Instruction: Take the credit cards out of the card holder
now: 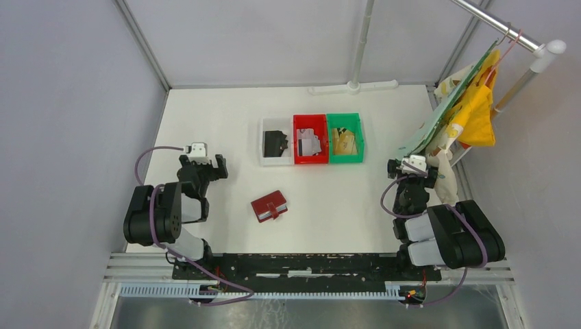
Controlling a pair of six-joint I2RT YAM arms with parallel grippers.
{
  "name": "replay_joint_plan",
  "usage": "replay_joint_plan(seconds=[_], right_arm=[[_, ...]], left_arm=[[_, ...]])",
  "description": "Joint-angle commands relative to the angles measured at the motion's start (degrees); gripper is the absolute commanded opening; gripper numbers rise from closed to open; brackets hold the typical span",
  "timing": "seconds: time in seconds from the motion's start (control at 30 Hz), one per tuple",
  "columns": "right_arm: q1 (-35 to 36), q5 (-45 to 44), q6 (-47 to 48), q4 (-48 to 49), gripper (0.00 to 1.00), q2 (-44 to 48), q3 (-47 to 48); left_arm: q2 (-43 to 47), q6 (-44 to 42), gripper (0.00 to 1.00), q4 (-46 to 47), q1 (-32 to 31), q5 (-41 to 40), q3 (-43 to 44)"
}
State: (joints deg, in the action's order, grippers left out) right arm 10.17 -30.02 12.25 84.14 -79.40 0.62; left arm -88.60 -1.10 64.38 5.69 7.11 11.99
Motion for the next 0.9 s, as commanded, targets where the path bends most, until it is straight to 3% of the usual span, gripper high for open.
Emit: replay_joint_plan(seconds=[0.0,0.87], right_arm=[[-2.3,4.0,-3.0,-1.9,0.98,1.0,-6.5],[-2.3,4.5,-2.5,-1.4,0.98,1.1,-6.6]], left_arm=[[-0.3,0.9,1.00,4.5,0.1,-1.0,1.5],[-0.1,0.9,1.00,5.0,0.0,-1.1,1.2]])
